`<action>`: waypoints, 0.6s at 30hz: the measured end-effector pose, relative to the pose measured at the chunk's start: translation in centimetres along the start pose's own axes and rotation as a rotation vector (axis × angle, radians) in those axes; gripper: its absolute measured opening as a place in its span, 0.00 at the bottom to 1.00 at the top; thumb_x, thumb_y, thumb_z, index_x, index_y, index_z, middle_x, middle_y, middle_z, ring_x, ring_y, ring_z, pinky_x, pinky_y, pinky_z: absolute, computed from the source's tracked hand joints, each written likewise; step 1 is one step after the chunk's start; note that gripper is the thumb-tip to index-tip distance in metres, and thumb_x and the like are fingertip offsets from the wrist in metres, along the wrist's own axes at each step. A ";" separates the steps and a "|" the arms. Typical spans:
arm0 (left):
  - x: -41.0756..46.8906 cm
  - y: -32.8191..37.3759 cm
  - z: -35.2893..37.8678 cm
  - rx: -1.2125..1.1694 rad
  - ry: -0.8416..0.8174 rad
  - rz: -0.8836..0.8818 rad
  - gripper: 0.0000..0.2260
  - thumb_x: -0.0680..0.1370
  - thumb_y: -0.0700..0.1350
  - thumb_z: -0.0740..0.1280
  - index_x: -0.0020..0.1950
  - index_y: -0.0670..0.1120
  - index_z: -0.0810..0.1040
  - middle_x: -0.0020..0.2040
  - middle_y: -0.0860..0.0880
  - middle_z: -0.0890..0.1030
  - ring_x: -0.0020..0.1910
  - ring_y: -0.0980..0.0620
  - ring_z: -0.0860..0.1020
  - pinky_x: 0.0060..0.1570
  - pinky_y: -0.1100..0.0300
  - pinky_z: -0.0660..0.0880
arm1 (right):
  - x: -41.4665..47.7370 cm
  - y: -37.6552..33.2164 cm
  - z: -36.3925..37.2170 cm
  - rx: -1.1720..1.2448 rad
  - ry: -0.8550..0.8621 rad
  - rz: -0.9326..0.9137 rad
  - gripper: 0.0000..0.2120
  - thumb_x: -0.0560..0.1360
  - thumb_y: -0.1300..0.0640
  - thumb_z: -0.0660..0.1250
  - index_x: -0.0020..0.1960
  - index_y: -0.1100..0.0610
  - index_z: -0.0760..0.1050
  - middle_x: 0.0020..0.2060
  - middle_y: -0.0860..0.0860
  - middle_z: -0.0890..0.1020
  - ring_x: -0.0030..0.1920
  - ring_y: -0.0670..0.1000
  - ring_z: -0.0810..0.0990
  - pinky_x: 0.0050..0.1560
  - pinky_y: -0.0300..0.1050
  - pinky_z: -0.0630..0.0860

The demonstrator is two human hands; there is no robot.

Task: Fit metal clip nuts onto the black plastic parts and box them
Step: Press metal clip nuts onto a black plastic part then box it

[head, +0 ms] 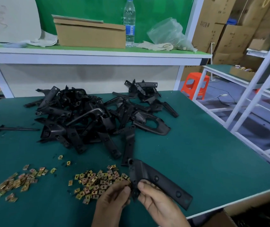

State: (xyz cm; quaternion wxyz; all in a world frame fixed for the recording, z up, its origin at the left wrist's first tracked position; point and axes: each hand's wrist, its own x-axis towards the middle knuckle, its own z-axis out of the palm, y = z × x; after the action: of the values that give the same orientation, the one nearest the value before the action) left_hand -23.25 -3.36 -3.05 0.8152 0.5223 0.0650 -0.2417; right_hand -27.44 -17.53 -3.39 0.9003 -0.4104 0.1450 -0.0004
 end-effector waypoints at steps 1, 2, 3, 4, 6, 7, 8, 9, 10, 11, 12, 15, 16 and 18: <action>-0.1 0.2 0.0 -0.006 -0.025 0.001 0.08 0.66 0.40 0.74 0.44 0.47 0.88 0.38 0.45 0.85 0.33 0.54 0.81 0.37 0.58 0.77 | 0.0 -0.1 0.1 -0.020 -0.003 -0.004 0.09 0.62 0.61 0.82 0.39 0.60 0.84 0.42 0.58 0.85 0.43 0.53 0.86 0.45 0.45 0.82; -0.2 0.3 0.0 -0.010 -0.047 0.005 0.09 0.65 0.41 0.74 0.44 0.47 0.88 0.37 0.45 0.84 0.33 0.54 0.81 0.35 0.60 0.77 | -0.1 -0.3 0.2 -0.037 -0.008 -0.012 0.08 0.62 0.59 0.82 0.37 0.58 0.84 0.40 0.55 0.85 0.42 0.50 0.85 0.45 0.43 0.81; -0.3 0.4 0.0 -0.011 -0.064 0.010 0.09 0.65 0.41 0.73 0.44 0.47 0.88 0.36 0.45 0.83 0.32 0.54 0.80 0.34 0.61 0.78 | -0.1 -0.5 0.3 -0.042 -0.013 -0.017 0.07 0.63 0.58 0.81 0.37 0.57 0.84 0.40 0.53 0.85 0.43 0.49 0.85 0.47 0.42 0.81; -0.4 0.5 -0.1 -0.011 -0.078 0.014 0.09 0.66 0.41 0.74 0.44 0.46 0.88 0.36 0.45 0.83 0.32 0.53 0.80 0.33 0.62 0.78 | -0.1 -0.6 0.3 -0.044 -0.014 -0.022 0.06 0.65 0.57 0.81 0.38 0.56 0.85 0.40 0.53 0.85 0.44 0.48 0.85 0.48 0.41 0.81; -0.7 0.5 -0.2 -0.024 -0.097 0.016 0.08 0.66 0.41 0.74 0.44 0.45 0.88 0.38 0.44 0.84 0.34 0.53 0.81 0.34 0.62 0.79 | -0.3 -0.7 0.3 -0.050 -0.021 -0.031 0.04 0.68 0.57 0.79 0.39 0.56 0.86 0.40 0.51 0.86 0.43 0.46 0.85 0.46 0.40 0.81; -0.8 0.4 -0.3 -0.039 -0.101 0.018 0.07 0.67 0.41 0.74 0.44 0.45 0.87 0.38 0.43 0.83 0.34 0.52 0.81 0.35 0.62 0.79 | -0.4 -0.6 0.4 -0.046 -0.028 -0.032 0.02 0.70 0.58 0.78 0.39 0.56 0.86 0.40 0.51 0.86 0.43 0.46 0.86 0.46 0.40 0.81; -0.9 0.4 -0.4 -0.049 -0.104 0.022 0.07 0.67 0.41 0.74 0.44 0.45 0.87 0.38 0.43 0.83 0.35 0.52 0.81 0.35 0.62 0.79 | -0.4 -0.4 0.3 -0.036 -0.031 -0.036 0.03 0.73 0.60 0.75 0.40 0.56 0.86 0.41 0.52 0.87 0.44 0.47 0.86 0.47 0.40 0.81; -1.0 0.3 -0.4 -0.052 -0.110 0.026 0.07 0.67 0.41 0.74 0.44 0.45 0.87 0.38 0.43 0.83 0.35 0.52 0.81 0.35 0.62 0.78 | -0.4 -0.2 0.2 -0.023 -0.028 -0.037 0.06 0.74 0.62 0.72 0.41 0.57 0.86 0.43 0.54 0.87 0.46 0.48 0.86 0.48 0.41 0.82; -1.0 0.3 -0.5 -0.050 -0.117 0.030 0.07 0.67 0.41 0.74 0.44 0.45 0.87 0.38 0.43 0.83 0.35 0.52 0.81 0.35 0.62 0.78 | -0.3 -0.1 0.0 -0.010 -0.016 -0.036 0.07 0.74 0.63 0.69 0.43 0.58 0.86 0.45 0.56 0.87 0.47 0.50 0.86 0.48 0.43 0.82; -1.1 0.2 -0.5 -0.049 -0.122 0.033 0.07 0.67 0.41 0.74 0.44 0.45 0.87 0.38 0.42 0.83 0.35 0.51 0.81 0.35 0.62 0.78 | -0.3 0.0 0.0 -0.004 -0.003 -0.036 0.08 0.73 0.63 0.68 0.45 0.60 0.86 0.46 0.58 0.86 0.47 0.51 0.86 0.49 0.44 0.83; -1.2 0.2 -0.5 -0.049 -0.126 0.037 0.07 0.67 0.41 0.75 0.44 0.45 0.87 0.38 0.42 0.83 0.35 0.51 0.81 0.35 0.62 0.78 | -0.3 0.0 -0.1 -0.007 -0.002 -0.037 0.07 0.73 0.63 0.68 0.46 0.61 0.85 0.48 0.59 0.86 0.48 0.52 0.86 0.51 0.45 0.83; -1.1 0.2 -0.4 -0.068 -0.101 0.045 0.06 0.68 0.41 0.74 0.43 0.44 0.87 0.38 0.43 0.83 0.34 0.52 0.80 0.36 0.62 0.78 | -0.4 -0.1 0.2 -0.076 -0.043 -0.037 0.02 0.72 0.62 0.74 0.44 0.60 0.85 0.47 0.59 0.85 0.49 0.53 0.85 0.53 0.46 0.82; -1.0 0.2 -0.4 -0.088 -0.092 0.041 0.05 0.68 0.40 0.74 0.43 0.44 0.86 0.38 0.43 0.82 0.33 0.52 0.79 0.35 0.61 0.78 | -0.4 -0.1 0.3 -0.095 -0.050 -0.037 0.02 0.71 0.61 0.74 0.42 0.60 0.84 0.47 0.58 0.85 0.49 0.52 0.84 0.52 0.46 0.82; -0.9 0.2 -0.4 -0.117 -0.092 0.031 0.04 0.68 0.40 0.74 0.41 0.44 0.86 0.37 0.42 0.81 0.31 0.51 0.78 0.35 0.60 0.78 | -0.4 0.0 0.4 -0.117 -0.054 -0.042 0.05 0.74 0.63 0.71 0.39 0.58 0.83 0.46 0.58 0.85 0.48 0.52 0.84 0.51 0.45 0.82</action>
State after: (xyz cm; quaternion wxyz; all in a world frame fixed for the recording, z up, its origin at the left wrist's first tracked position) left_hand -23.92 -2.65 -2.73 0.8501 0.4632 0.0333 -0.2483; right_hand -27.74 -17.17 -3.07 0.8781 -0.4654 0.1116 0.0002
